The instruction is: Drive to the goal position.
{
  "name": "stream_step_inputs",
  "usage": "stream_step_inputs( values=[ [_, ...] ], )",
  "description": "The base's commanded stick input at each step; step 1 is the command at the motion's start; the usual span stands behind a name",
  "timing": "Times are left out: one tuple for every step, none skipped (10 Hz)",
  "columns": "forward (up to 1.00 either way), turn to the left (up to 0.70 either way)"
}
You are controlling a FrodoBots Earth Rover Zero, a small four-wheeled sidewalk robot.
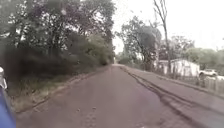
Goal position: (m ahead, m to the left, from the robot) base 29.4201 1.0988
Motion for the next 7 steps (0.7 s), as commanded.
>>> stream_step_inputs(
  values=[
    [0.70,-0.01],
    [0.70,-0.01],
    [0.70,-0.01],
    [0.70,-0.01],
    [0.70,-0.01],
    [0.70,-0.01],
    [0.70,-0.01]
  ],
)
